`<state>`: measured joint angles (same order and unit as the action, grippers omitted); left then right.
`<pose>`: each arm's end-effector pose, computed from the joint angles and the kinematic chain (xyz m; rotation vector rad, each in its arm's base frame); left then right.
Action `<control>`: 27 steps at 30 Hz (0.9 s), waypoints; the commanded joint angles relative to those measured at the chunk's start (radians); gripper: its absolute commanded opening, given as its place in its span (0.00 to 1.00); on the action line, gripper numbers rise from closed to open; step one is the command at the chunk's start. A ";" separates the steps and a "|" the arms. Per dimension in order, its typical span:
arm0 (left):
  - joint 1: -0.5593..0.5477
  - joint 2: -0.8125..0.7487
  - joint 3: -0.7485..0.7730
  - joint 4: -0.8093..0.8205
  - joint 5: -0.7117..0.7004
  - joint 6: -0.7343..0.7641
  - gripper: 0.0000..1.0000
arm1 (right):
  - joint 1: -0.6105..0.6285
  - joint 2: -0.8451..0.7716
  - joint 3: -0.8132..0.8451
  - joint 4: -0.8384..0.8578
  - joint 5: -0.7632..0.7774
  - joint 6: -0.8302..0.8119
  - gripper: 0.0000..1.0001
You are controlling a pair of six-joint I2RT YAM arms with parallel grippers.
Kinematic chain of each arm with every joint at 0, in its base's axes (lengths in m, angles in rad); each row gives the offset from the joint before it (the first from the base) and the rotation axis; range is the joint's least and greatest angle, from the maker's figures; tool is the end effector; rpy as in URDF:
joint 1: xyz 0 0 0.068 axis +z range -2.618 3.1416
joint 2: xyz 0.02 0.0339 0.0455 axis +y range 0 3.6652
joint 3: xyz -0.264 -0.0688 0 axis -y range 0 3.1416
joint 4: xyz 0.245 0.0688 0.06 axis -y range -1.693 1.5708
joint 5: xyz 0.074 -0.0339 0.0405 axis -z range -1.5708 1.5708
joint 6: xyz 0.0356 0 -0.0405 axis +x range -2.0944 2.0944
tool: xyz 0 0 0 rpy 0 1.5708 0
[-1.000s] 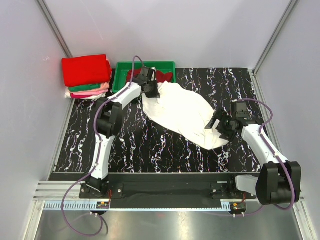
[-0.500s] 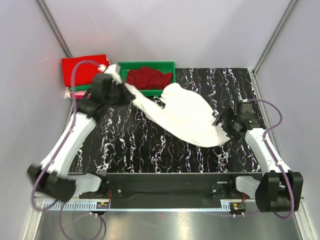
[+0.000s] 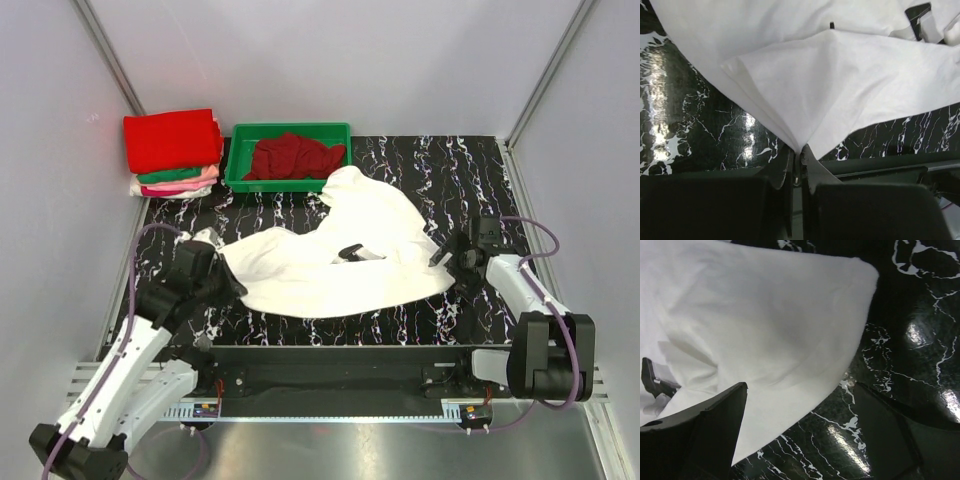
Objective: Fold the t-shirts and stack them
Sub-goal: Flatten the tshirt out
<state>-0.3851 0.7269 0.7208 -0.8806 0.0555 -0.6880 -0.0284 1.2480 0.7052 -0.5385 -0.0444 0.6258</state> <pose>0.1265 -0.0534 0.2626 -0.3572 2.5064 -0.5211 0.2285 -0.0049 0.1920 0.8455 2.5382 0.2534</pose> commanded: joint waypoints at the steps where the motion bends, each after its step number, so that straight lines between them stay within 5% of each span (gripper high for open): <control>1: -0.001 -0.070 0.075 -0.093 -0.106 -0.048 0.04 | -0.028 0.024 -0.001 0.080 -0.008 0.003 0.93; 9: -0.001 -0.173 -0.035 -0.126 -0.068 -0.080 0.07 | -0.016 0.096 0.125 0.121 -0.190 -0.034 0.72; 17: -0.001 -0.221 -0.080 -0.115 -0.062 -0.093 0.08 | 0.198 0.335 0.367 0.005 -0.092 -0.095 0.71; 27: -0.001 -0.227 -0.083 -0.107 -0.062 -0.084 0.08 | 0.308 0.568 0.563 -0.081 -0.015 -0.112 0.70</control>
<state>-0.3847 0.5167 0.6342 -1.0222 -0.0071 -0.7692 0.2691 1.7851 1.2125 -0.5705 -0.1181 0.5400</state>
